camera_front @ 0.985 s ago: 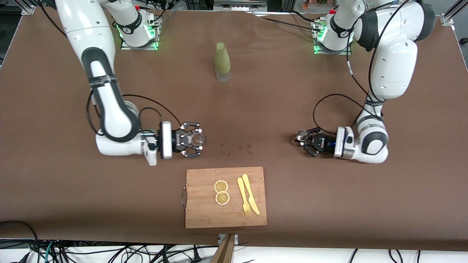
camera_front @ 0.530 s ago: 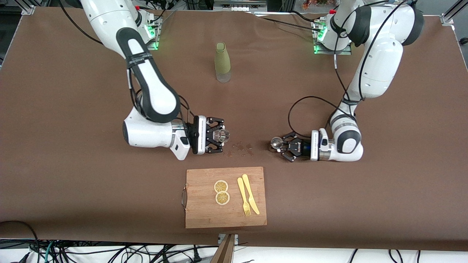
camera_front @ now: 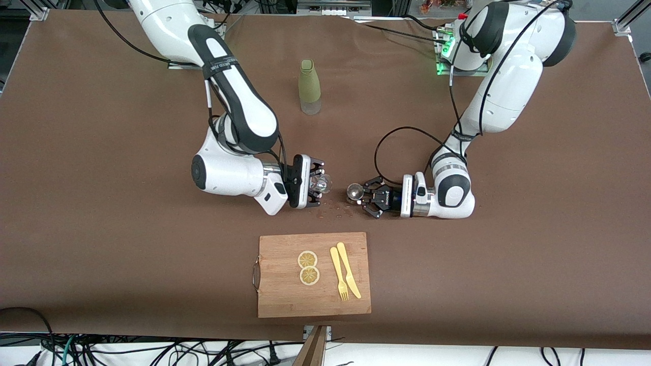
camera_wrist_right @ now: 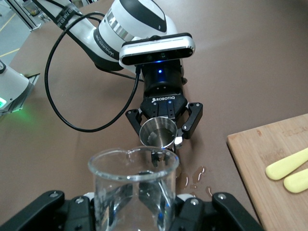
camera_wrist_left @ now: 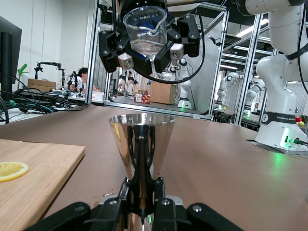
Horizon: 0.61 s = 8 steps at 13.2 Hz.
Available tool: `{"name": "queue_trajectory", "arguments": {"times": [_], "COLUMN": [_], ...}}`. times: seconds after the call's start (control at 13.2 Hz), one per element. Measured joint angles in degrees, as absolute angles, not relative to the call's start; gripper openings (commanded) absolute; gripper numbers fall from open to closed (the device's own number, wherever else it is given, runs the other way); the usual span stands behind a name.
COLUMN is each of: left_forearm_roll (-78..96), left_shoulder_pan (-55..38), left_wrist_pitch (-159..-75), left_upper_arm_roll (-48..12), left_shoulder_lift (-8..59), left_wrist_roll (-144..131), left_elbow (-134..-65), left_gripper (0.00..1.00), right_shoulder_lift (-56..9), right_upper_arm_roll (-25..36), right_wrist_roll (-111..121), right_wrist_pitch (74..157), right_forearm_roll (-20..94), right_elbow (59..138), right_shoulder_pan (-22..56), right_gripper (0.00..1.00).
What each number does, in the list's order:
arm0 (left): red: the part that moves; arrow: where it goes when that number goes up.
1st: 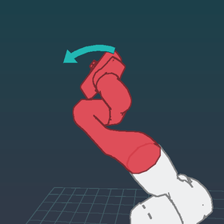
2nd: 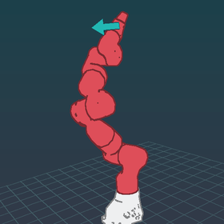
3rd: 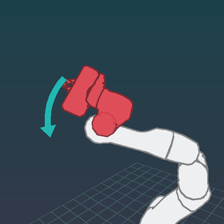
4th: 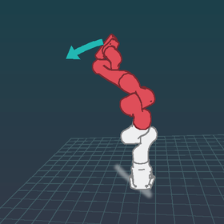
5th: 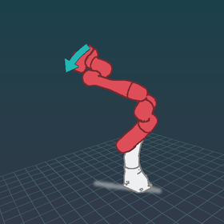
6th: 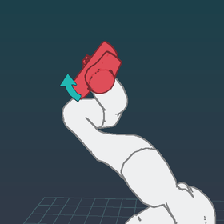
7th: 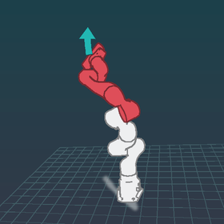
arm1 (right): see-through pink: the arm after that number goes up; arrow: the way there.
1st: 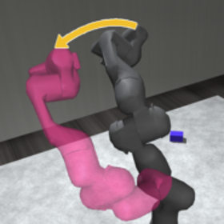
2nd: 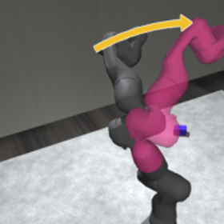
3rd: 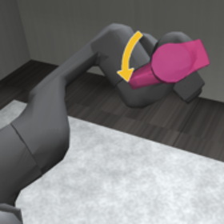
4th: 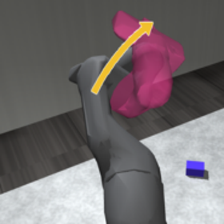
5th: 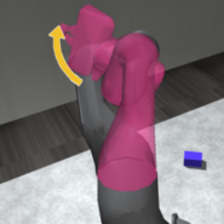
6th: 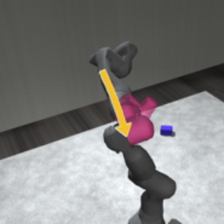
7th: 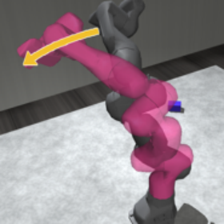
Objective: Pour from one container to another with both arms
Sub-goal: 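Tilt the beaker with the right gripper, pouring liquid into the jigger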
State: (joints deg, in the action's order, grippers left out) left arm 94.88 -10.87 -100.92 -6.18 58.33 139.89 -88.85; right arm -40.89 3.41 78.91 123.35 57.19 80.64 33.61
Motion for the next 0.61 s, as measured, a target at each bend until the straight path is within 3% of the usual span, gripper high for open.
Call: {"name": "queue_trajectory", "arguments": {"times": [0.61], "left_forearm_roll": [95.3], "left_shoulder_pan": [-12.7], "left_wrist_pitch": [-104.5], "left_upper_arm_roll": [-8.5], "left_shoulder_lift": [58.4], "left_wrist_roll": [139.9], "left_elbow": [-88.8], "left_gripper": [0.0], "right_shoulder_lift": [-40.9], "right_upper_arm_roll": [3.5], "right_wrist_roll": [71.5], "right_wrist_pitch": [124.3], "right_forearm_roll": [48.3], "right_elbow": [79.4], "right_shoulder_pan": [36.2], "right_gripper": [0.0]}}
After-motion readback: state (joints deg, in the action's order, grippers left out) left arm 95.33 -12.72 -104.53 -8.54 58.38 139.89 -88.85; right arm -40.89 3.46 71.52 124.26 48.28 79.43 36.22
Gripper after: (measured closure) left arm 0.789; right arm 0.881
